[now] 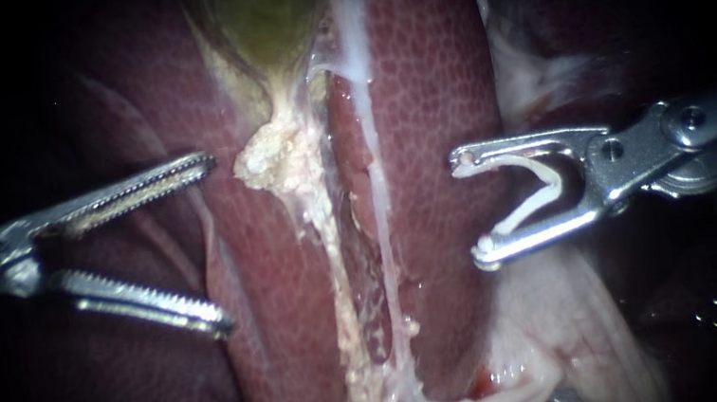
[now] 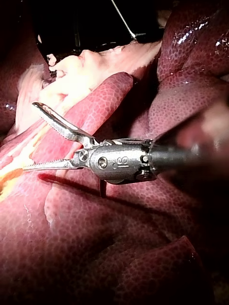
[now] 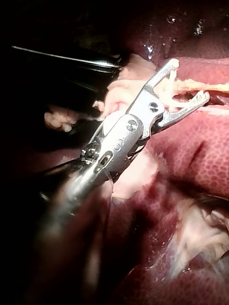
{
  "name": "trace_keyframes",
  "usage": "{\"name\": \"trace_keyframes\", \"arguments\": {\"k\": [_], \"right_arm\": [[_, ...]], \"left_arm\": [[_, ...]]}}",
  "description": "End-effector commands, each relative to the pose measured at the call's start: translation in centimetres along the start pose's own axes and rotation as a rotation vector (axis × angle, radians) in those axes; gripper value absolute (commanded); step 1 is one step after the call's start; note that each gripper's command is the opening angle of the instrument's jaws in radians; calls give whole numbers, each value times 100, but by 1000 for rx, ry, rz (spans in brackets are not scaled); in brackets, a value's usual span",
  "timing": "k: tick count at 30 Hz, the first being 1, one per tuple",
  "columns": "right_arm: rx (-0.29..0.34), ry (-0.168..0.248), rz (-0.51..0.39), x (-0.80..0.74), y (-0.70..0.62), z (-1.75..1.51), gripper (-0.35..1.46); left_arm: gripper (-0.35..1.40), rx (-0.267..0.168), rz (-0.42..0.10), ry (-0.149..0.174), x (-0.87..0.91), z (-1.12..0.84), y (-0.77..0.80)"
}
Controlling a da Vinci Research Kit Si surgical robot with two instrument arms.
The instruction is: Grabbing gallbladder
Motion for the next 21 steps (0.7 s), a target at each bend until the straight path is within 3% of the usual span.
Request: {"name": "trace_keyframes", "arguments": {"k": [1, 14, 17, 21], "right_arm": [[-1, 0, 2, 0, -1, 0, 57], [-1, 0, 7, 0, -1, 1, 57], [-1, 0, 7, 0, -1, 1, 57], [-1, 0, 7, 0, -1, 1, 57]], "left_arm": [[91, -5, -2, 2, 1, 4, 4], [89, -23, -12, 3, -4, 32, 29], [84, -28, -12, 3, 0, 39, 34], [64, -42, -9, 6, 9, 42, 41]]}}
